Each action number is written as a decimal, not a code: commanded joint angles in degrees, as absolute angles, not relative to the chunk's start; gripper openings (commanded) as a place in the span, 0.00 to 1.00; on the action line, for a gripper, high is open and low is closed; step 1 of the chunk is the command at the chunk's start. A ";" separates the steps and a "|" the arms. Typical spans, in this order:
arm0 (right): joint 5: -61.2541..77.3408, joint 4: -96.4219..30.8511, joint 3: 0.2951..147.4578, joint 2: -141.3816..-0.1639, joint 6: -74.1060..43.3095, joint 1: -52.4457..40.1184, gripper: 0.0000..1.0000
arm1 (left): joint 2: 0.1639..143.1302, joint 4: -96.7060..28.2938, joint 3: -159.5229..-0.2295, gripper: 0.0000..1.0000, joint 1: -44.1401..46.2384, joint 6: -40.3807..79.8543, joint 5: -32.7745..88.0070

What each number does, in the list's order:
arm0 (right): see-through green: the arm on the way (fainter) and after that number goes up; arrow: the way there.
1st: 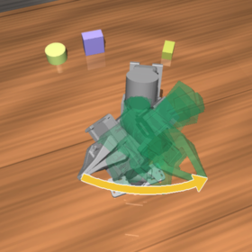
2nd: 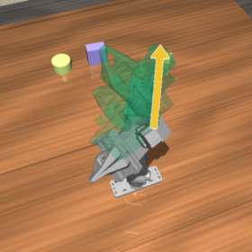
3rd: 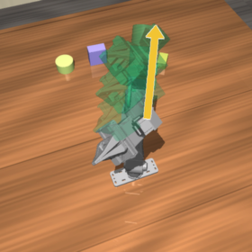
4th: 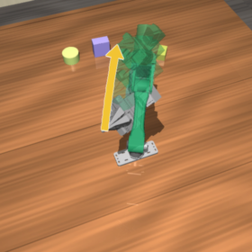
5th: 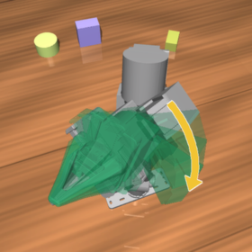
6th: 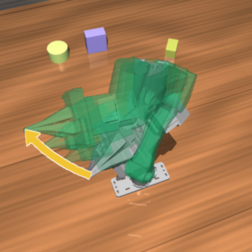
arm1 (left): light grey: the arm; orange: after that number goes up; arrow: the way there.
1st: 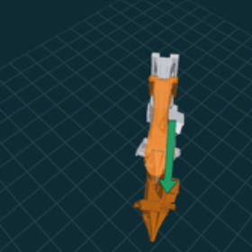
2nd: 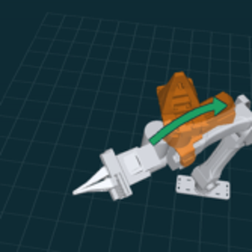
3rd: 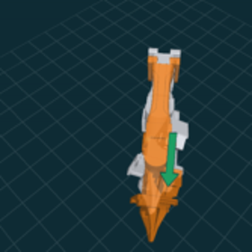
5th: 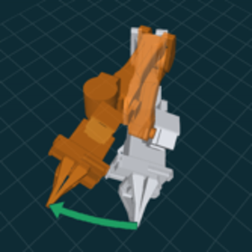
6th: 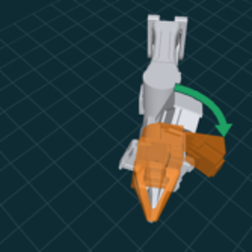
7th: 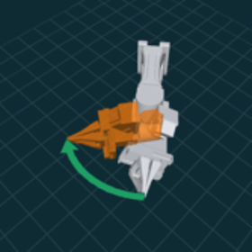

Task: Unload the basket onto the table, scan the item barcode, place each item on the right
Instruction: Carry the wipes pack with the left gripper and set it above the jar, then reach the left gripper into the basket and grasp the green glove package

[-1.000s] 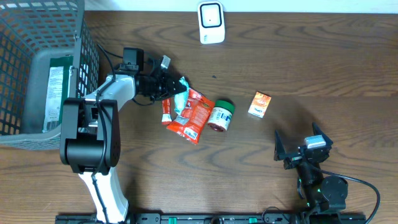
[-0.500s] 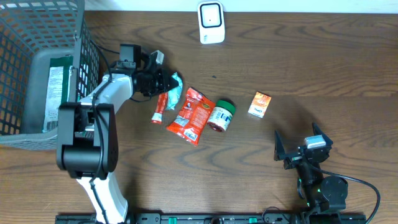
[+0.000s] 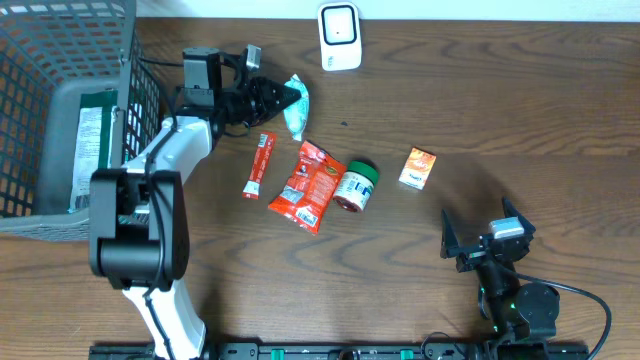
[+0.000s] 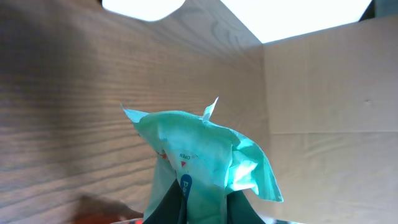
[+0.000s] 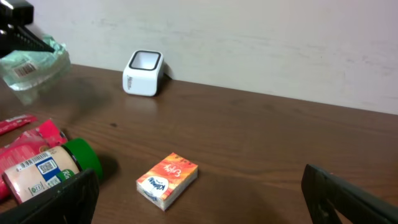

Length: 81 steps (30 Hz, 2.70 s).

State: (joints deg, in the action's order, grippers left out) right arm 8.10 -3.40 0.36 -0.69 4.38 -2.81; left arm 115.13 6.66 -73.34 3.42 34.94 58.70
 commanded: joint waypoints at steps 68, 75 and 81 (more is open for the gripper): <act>8.01 -3.60 0.32 -0.45 3.88 -2.17 0.99 | 99.46 -44.82 -94.21 0.99 -35.07 -7.49 6.90; 8.01 -3.60 0.32 -0.45 3.88 -2.17 0.99 | 111.46 -46.85 -94.21 0.98 -35.07 -13.58 7.07; 8.01 -3.60 0.32 -0.45 3.88 -2.17 0.99 | 116.95 -45.93 -94.21 0.98 -35.07 -19.73 15.42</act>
